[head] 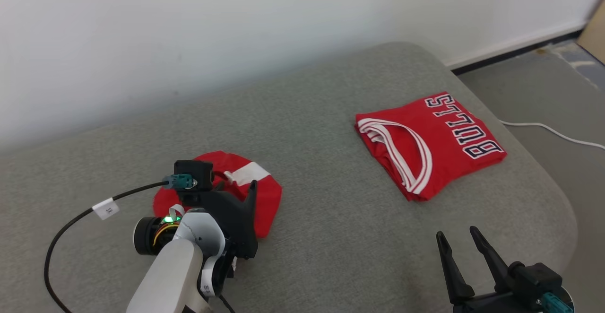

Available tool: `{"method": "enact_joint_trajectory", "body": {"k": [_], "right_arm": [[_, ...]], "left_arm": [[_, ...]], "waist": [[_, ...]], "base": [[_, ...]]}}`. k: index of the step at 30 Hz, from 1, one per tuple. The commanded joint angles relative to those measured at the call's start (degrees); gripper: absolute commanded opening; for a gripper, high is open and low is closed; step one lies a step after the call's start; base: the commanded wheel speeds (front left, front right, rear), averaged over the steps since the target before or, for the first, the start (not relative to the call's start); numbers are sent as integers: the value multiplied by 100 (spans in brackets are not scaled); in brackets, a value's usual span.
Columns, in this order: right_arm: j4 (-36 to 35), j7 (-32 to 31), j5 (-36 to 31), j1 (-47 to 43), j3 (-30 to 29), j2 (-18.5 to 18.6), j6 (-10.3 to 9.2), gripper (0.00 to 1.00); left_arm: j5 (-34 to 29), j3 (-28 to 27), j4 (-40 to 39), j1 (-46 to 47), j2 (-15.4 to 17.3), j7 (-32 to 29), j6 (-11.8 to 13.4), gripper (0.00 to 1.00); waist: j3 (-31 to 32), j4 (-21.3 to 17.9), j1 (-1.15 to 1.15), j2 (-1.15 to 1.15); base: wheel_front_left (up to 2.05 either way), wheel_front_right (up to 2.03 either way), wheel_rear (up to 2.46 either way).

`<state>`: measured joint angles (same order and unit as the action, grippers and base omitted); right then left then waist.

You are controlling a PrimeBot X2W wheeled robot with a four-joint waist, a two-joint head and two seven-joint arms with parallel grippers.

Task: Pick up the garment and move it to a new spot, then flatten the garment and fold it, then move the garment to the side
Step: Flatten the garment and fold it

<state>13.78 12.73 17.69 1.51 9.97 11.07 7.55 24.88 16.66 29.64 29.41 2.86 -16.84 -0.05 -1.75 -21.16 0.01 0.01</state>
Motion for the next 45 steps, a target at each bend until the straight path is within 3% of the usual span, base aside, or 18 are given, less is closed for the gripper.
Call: {"method": "enact_joint_trajectory", "body": {"k": [1, 13, 15, 20, 21, 22, 30, 36, 45], "right_arm": [[8, 50, 42, 91, 7, -6, -14, 100], [96, 116, 23, 169, 46, -6, -14, 100], [95, 121, 20, 187, 56, -11, -14, 100], [84, 138, 31, 201, 84, -15, -14, 100], [87, 138, 39, 223, 96, -19, -14, 100], [92, 138, 45, 245, 103, -23, -14, 100], [127, 168, 30, 209, -11, -41, -14, 100], [118, 153, -16, 128, -101, -27, -14, 100], [90, 100, 3, 54, -89, 22, -14, 100]], "left_arm": [[66, 60, 100, 107, 10, -54, 124, 100], [123, 191, 662, 253, 24, -55, 940, 100], [120, 195, 738, 295, 27, -54, 1009, 100], [241, 236, 912, 411, 24, -219, 909, 98], [258, 250, 941, 449, 22, -212, 868, 38], [275, 253, 953, 494, 24, -166, 811, 0], [411, 230, 764, 895, 14, 482, 504, 0], [930, 460, 21, 1317, 6, 871, 183, 0], [1412, 805, -1505, 1568, 10, 1203, 291, 0]], "waist": [[-184, -309, -1, -1], [-195, -359, -1, -1], [-200, -346, -1, -1], [-258, -339, -1, -1], [-276, -344, -1, -1], [-292, -352, -1, -1], [-324, -277, -1, -1], [-207, -49, -1, -1], [-65, 296, -1, -1]], "base": [[0, 0, 0], [0, 0, 0], [0, 0, 0], [0, 0, 0], [0, 0, 0], [0, 0, 0], [0, 0, 0], [0, 0, 0], [0, 0, 0]]}}
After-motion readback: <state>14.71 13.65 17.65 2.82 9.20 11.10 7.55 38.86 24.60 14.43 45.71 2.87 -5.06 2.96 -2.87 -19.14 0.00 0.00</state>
